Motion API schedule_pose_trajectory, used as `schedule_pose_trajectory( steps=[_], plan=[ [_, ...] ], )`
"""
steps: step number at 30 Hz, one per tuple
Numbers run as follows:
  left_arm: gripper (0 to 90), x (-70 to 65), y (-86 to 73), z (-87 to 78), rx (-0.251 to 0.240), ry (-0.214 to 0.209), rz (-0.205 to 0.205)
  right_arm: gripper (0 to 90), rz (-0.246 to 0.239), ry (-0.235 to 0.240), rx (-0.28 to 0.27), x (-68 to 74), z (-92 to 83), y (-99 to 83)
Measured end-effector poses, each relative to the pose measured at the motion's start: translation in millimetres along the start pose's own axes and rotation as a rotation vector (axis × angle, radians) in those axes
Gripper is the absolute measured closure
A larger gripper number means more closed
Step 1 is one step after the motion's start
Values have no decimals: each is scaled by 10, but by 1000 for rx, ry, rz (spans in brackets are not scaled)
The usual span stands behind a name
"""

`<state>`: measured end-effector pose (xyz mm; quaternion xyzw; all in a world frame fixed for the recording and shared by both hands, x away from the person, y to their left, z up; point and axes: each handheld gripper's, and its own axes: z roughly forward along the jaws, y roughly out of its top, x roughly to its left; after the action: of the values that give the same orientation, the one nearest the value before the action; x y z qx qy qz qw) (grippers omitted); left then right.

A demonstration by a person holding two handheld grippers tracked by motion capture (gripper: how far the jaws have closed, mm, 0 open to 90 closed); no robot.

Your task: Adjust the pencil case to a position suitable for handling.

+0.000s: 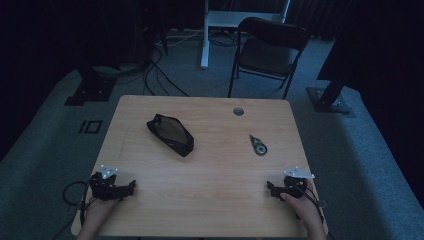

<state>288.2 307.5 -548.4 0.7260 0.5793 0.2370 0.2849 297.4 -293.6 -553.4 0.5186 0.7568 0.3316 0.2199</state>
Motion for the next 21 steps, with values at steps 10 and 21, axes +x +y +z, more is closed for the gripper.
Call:
schedule_pose_trajectory(
  steps=[10, 21],
  plan=[
    [6, 0, 0, 0, 0, 0, 0, 120, -13, -7, -16, 36, -16, -7],
    [6, 0, 0, 0, -1, 0, -1, 127, -8, 6, -19, 99, 15, 24]
  ],
)
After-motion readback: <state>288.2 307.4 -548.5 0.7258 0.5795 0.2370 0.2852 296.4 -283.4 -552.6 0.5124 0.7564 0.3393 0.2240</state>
